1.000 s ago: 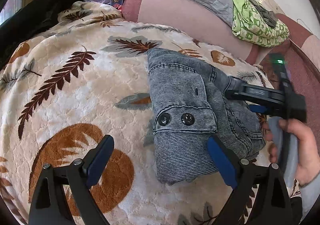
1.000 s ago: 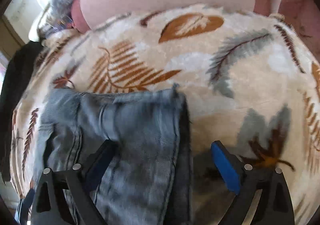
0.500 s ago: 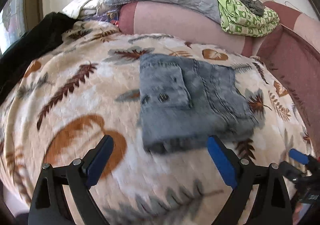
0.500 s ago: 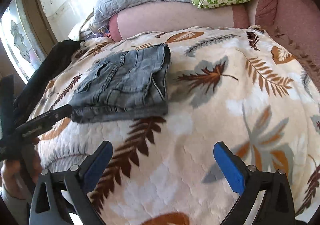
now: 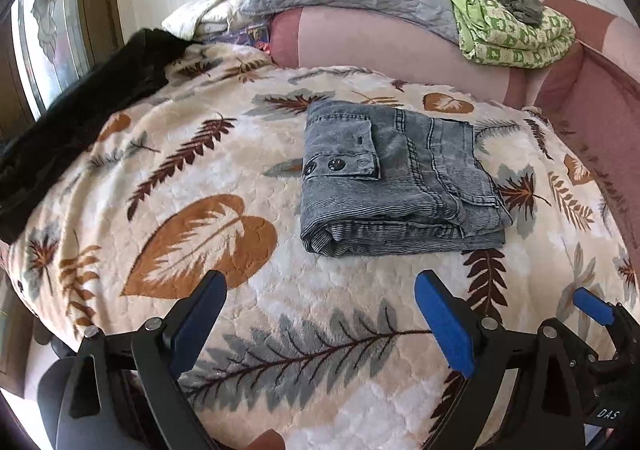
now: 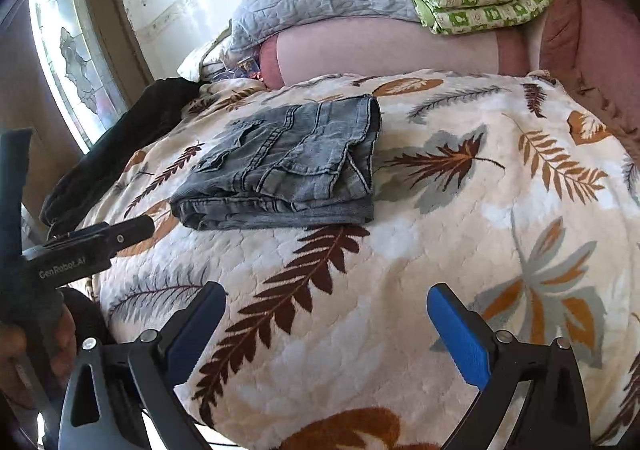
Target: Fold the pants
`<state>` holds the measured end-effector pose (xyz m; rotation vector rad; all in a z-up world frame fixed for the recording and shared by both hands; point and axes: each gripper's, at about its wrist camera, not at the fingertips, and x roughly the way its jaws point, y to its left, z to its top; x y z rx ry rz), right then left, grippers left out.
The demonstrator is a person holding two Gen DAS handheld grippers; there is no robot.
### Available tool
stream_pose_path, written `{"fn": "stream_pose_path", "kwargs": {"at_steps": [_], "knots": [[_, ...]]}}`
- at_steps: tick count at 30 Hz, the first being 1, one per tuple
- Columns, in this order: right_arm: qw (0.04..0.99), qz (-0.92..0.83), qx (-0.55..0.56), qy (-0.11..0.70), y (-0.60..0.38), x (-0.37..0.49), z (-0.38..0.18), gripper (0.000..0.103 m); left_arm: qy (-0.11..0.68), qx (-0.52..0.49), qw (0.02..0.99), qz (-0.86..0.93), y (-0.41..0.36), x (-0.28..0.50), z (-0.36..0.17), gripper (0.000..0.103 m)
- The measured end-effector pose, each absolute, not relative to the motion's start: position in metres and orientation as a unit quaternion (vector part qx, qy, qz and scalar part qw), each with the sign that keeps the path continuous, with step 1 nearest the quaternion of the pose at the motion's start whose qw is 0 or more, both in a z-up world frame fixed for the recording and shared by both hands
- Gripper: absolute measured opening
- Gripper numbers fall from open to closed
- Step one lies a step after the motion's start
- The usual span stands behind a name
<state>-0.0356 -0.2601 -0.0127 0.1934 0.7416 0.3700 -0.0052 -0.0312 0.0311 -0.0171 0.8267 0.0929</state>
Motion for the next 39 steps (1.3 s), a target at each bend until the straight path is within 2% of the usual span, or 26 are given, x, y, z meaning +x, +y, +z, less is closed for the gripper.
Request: {"fn": "stream_pose_path", "kwargs": {"at_steps": [11, 18, 27, 39], "knots": [[0.911, 0.184, 0.076, 0.361, -0.247, -0.038, 0.003, 0.102, 0.386, 0.036, 0.921, 0.033, -0.042, -0.022, 0.045, 0.095], [0.908, 0.197, 0.024, 0.369, -0.226, -0.023, 0.036, 0.102, 0.373, 0.008, 0.927, 0.026, -0.029, -0.022, 0.059, 0.095], [0.893, 0.197, 0.003, 0.405, -0.212, 0.003, 0.05, 0.102, 0.386, 0.024, 0.922, 0.034, -0.023, 0.001, 0.063, 0.096], [0.884, 0.189, -0.024, 0.428, -0.2, 0.032, 0.057, 0.102, 0.397, -0.006, 0.918, 0.014, -0.014, 0.036, 0.065, 0.096]]}}
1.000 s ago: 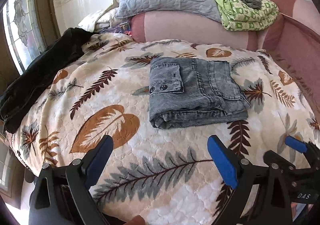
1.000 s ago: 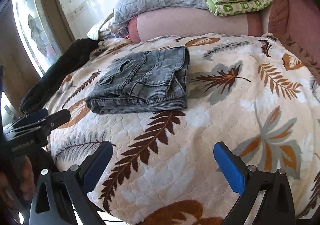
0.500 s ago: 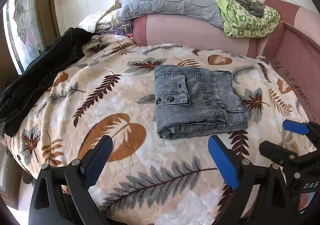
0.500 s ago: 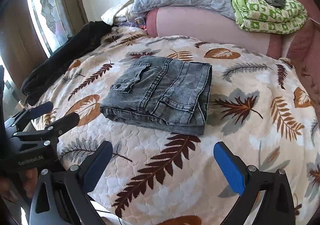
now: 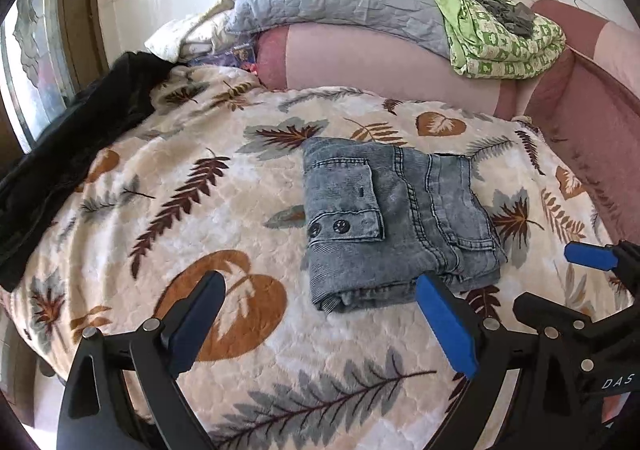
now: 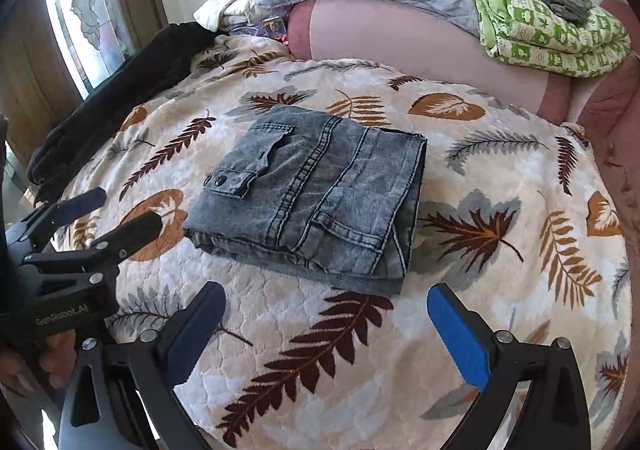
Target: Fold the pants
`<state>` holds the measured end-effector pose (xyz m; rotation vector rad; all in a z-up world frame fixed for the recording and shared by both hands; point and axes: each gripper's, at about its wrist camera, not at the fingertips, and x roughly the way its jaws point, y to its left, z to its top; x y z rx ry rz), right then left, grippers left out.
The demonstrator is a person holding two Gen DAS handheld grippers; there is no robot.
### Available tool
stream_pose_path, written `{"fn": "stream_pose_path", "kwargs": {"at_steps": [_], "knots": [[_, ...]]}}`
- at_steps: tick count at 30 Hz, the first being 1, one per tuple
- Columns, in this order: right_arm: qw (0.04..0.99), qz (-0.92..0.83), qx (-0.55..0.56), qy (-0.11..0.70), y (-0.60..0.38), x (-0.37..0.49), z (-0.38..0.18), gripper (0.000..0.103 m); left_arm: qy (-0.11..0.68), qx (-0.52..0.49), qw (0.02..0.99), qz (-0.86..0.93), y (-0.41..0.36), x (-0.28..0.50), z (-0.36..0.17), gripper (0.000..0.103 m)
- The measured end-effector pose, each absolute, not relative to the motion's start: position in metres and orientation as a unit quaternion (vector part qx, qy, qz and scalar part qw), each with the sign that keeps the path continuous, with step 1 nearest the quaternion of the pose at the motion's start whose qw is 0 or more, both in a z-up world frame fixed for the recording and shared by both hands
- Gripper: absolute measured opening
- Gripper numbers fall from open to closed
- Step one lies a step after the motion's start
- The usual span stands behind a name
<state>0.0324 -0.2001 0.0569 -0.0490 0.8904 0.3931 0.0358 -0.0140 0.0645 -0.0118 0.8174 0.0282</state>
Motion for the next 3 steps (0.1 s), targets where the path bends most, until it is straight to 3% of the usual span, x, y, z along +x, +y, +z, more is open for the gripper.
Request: {"fn": "stream_pose_path", "kwargs": {"at_steps": [3], "knots": [[0.882, 0.188, -0.019, 0.432, -0.1974, 0.0409, 0.0572, 0.102, 0.4, -0.006, 0.916, 0.013, -0.0125, 0.0451, 0.0628, 0.096]]}}
